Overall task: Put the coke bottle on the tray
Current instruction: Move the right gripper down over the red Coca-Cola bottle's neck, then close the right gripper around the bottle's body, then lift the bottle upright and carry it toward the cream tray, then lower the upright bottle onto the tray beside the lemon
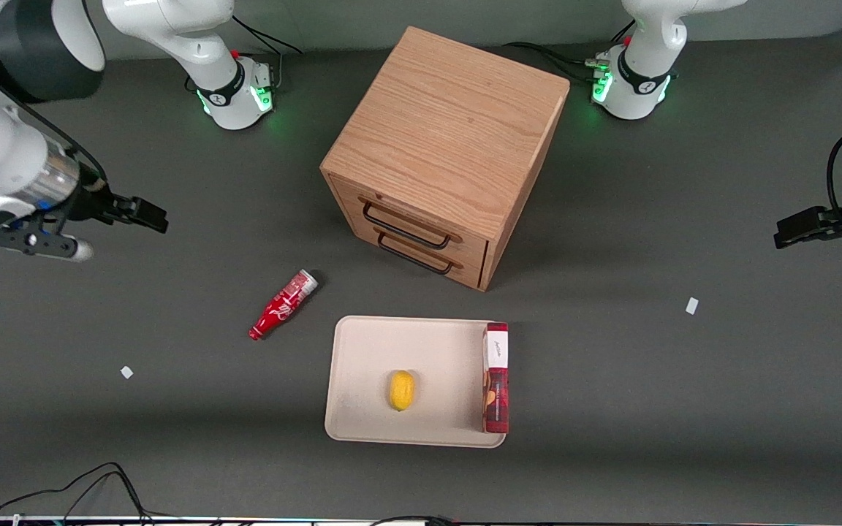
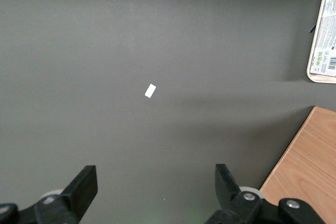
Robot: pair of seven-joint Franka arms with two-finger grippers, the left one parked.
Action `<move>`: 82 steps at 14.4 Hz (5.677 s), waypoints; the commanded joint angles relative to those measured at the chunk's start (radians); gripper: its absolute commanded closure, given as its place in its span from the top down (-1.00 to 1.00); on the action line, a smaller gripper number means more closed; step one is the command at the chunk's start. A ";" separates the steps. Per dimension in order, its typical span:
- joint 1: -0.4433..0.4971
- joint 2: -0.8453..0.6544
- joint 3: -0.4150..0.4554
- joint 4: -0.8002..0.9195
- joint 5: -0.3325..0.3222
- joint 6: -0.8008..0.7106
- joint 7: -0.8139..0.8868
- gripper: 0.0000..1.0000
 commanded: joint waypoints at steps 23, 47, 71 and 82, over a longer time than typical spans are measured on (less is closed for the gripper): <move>0.012 0.471 0.149 -0.242 -0.081 0.728 0.645 1.00; -0.032 0.429 0.143 0.176 -0.080 0.314 0.308 -0.51; 0.175 1.029 0.153 0.803 -0.075 0.502 -0.098 -0.36; 0.179 1.078 0.151 0.749 -0.077 0.648 -0.076 1.00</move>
